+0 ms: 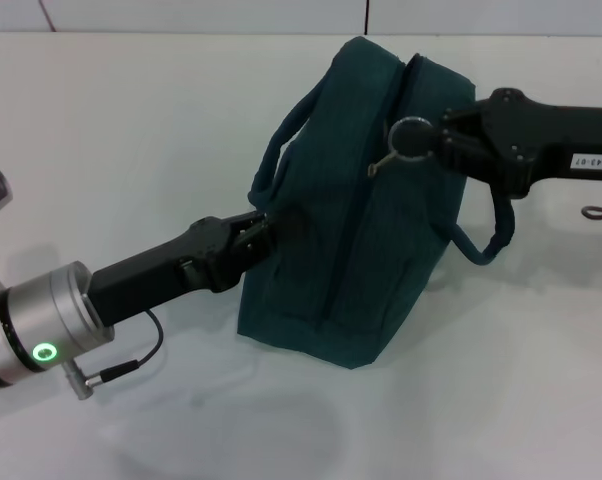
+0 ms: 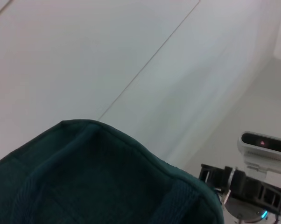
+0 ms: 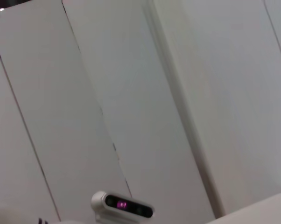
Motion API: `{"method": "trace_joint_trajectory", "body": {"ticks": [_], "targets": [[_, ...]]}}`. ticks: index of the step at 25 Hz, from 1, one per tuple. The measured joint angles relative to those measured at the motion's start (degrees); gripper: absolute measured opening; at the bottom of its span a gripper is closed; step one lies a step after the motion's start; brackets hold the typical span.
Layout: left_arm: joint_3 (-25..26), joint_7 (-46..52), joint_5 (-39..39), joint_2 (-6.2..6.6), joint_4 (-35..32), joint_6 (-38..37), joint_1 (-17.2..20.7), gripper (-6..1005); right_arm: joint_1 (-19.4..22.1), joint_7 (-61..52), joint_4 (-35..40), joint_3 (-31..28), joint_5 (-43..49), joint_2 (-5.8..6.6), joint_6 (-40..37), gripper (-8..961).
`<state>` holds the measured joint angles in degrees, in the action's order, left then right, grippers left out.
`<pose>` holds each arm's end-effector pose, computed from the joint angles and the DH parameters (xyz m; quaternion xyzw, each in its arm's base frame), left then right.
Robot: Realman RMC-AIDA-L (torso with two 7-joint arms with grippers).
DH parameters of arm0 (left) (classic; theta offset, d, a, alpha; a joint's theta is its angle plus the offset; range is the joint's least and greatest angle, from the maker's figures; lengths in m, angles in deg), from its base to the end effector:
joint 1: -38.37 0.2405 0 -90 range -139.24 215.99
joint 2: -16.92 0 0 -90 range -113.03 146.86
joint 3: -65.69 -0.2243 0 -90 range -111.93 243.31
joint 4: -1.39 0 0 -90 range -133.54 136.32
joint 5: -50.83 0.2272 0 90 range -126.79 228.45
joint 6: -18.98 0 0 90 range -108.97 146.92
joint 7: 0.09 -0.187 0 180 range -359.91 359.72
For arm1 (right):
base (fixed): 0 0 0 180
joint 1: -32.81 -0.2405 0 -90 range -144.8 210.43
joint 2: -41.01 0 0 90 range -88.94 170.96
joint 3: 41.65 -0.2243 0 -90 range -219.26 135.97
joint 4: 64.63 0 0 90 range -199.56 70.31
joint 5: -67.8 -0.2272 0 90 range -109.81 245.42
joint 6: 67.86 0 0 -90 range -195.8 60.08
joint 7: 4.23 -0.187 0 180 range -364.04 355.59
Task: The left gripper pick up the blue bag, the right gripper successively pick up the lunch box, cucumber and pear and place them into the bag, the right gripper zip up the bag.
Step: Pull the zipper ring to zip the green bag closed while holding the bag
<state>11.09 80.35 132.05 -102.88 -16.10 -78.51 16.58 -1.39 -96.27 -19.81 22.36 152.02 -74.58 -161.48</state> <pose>-0.2183 0.2788 -0.0483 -0.8022 -0.3666 -0.4691 0.0448 0.1085 0.3516 -0.0019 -0.9228 0.1440 0.3575 0.0024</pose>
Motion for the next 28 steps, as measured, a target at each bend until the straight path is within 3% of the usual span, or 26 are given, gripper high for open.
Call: {"method": "trace_joint_trajectory", "body": {"ticks": [15,28], "targets": [[-1.65,-0.62,0.38,0.15,0.00,-1.71,0.13,47,0.04,3.75,-1.88,-0.08,-1.93,-0.02,6.52,26],[-1.37,-1.58,0.26,0.18,0.00,-1.64,0.68,47,-0.56,5.51,-2.34,-1.02,-5.17,0.09,7.62,32]]}}
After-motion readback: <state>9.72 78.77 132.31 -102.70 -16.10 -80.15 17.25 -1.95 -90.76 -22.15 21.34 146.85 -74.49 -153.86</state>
